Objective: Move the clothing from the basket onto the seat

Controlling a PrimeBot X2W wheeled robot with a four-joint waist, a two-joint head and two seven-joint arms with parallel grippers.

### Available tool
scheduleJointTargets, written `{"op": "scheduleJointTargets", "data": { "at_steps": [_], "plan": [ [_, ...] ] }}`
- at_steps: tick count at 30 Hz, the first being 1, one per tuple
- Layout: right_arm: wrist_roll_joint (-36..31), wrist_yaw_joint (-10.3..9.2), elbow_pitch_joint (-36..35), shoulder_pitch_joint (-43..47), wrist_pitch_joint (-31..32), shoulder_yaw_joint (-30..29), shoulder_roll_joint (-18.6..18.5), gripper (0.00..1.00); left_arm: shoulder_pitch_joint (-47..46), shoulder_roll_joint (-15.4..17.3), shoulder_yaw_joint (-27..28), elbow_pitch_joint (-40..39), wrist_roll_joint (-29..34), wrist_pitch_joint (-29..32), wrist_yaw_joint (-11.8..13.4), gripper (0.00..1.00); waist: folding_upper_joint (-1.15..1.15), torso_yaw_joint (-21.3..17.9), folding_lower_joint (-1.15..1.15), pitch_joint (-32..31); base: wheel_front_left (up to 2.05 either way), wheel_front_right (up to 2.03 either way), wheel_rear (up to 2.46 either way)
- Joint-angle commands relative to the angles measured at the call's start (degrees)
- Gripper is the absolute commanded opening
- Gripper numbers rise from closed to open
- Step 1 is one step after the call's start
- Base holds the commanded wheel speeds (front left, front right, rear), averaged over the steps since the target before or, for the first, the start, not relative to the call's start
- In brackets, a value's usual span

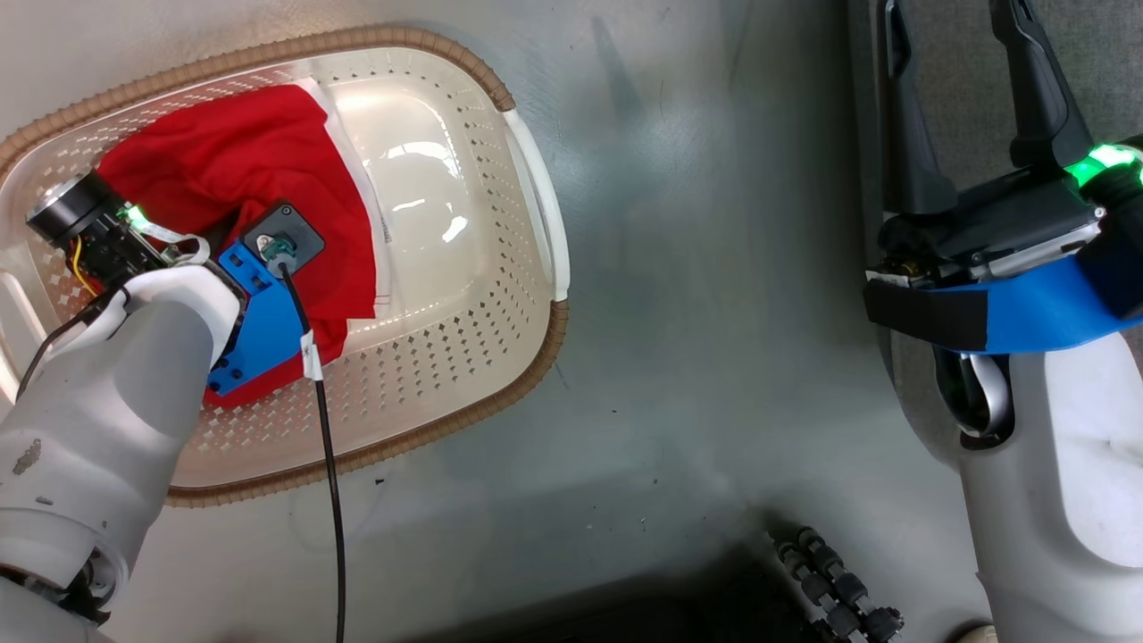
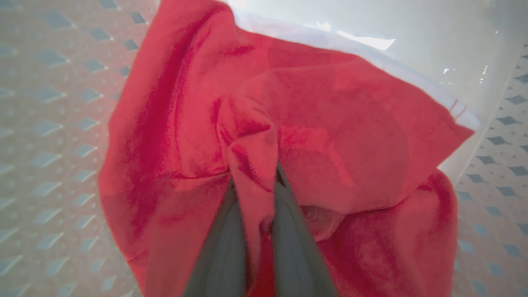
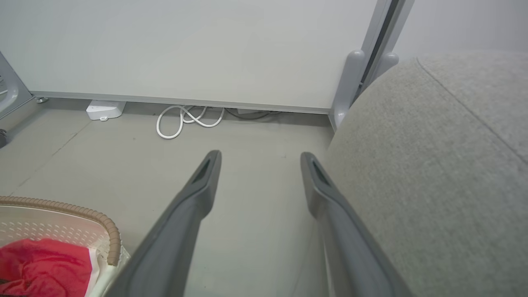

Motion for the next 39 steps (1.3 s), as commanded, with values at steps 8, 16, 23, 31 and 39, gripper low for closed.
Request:
{"op": "scheduleJointTargets", "data": {
  "at_steps": [8, 16, 23, 31, 39],
  "plan": [
    [-0.5, 0.01, 0.5, -0.5, 0.0, -0.8, 0.2, 1.00, -0.6, -1.0, 0.0, 0.1, -1.6, -0.4, 0.3, 0.00, 0.00, 0.4, 0.00, -0.6, 0.00, 0.00, 0.00],
    [-0.4, 0.01, 1.3, 0.2, 0.0, -1.2, -0.4, 1.00, 0.8, -4.5, 0.6, 0.2, -3.7, -3.2, -0.1, 0.00, 0.00, 2.2, 0.00, -3.8, 0.00, 0.00, 0.00],
    [-0.4, 0.01, 2.1, 1.4, 0.0, -1.6, -0.9, 1.00, 2.9, -8.2, 0.6, -0.3, -5.8, -7.0, -0.3, 0.00, 0.00, 3.9, 0.00, -8.5, 0.00, 0.00, 0.00],
    [-0.3, 0.01, 3.5, 4.4, 0.0, -2.3, -1.6, 1.00, 5.9, -11.0, 1.9, -3.3, -9.0, -9.4, -0.7, 0.00, 0.00, 6.0, 0.00, -15.6, 0.00, 0.00, 0.00],
    [-0.1, 0.01, 4.9, 8.0, 0.0, -2.9, -2.1, 1.00, 9.7, -11.4, 5.1, -11.7, -11.8, -9.5, -0.8, 0.00, 0.00, 7.7, 0.00, -22.9, 0.00, 0.00, 0.00]
  ]
}}
